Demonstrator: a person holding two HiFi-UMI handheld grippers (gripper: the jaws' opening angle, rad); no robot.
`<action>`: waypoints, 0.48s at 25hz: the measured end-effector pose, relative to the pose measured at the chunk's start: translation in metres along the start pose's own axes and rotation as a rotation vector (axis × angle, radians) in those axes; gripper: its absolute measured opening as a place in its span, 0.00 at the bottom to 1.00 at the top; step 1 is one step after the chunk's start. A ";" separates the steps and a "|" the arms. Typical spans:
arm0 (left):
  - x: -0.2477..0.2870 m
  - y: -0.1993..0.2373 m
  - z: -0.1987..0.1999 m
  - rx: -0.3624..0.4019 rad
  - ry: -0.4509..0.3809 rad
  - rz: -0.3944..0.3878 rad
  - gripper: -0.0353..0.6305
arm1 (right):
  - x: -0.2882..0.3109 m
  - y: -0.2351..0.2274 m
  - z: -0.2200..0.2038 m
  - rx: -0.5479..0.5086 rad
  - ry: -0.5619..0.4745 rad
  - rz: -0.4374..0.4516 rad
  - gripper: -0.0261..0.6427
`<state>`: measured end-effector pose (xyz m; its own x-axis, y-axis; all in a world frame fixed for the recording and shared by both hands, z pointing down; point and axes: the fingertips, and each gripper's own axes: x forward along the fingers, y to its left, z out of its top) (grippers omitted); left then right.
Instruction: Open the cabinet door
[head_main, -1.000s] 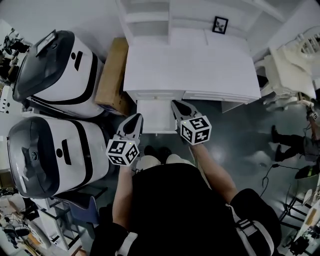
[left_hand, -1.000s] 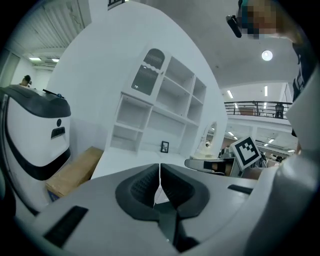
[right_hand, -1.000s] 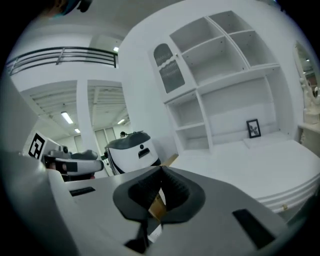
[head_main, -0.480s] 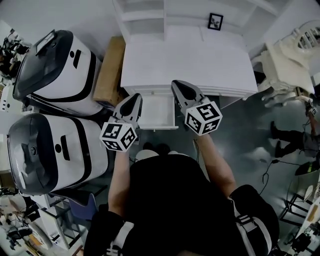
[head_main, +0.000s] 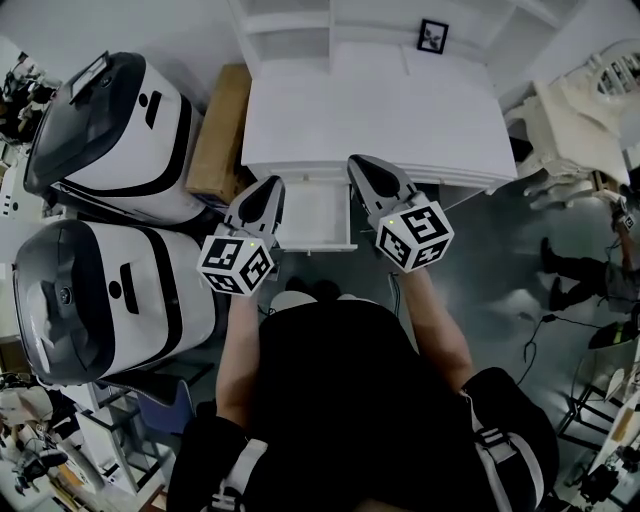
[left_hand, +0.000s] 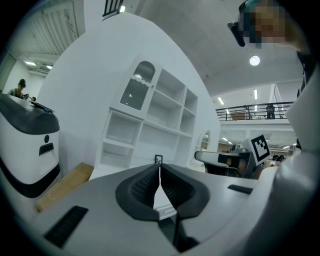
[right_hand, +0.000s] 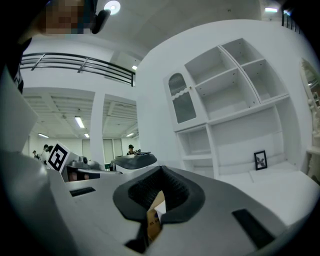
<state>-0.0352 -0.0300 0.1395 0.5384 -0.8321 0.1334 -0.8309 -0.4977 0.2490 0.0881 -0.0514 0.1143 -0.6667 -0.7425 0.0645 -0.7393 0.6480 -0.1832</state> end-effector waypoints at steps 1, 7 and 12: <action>-0.001 0.002 -0.001 -0.002 0.001 0.003 0.09 | 0.000 0.001 -0.001 -0.001 0.000 0.001 0.06; -0.004 0.007 -0.003 -0.008 0.003 0.018 0.09 | 0.002 -0.002 -0.004 -0.008 0.010 -0.002 0.06; -0.008 0.012 -0.007 -0.011 0.012 0.025 0.09 | 0.003 -0.001 -0.006 -0.016 0.010 -0.003 0.06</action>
<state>-0.0485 -0.0271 0.1478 0.5195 -0.8410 0.1514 -0.8423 -0.4743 0.2560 0.0864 -0.0532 0.1201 -0.6653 -0.7429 0.0745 -0.7427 0.6484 -0.1672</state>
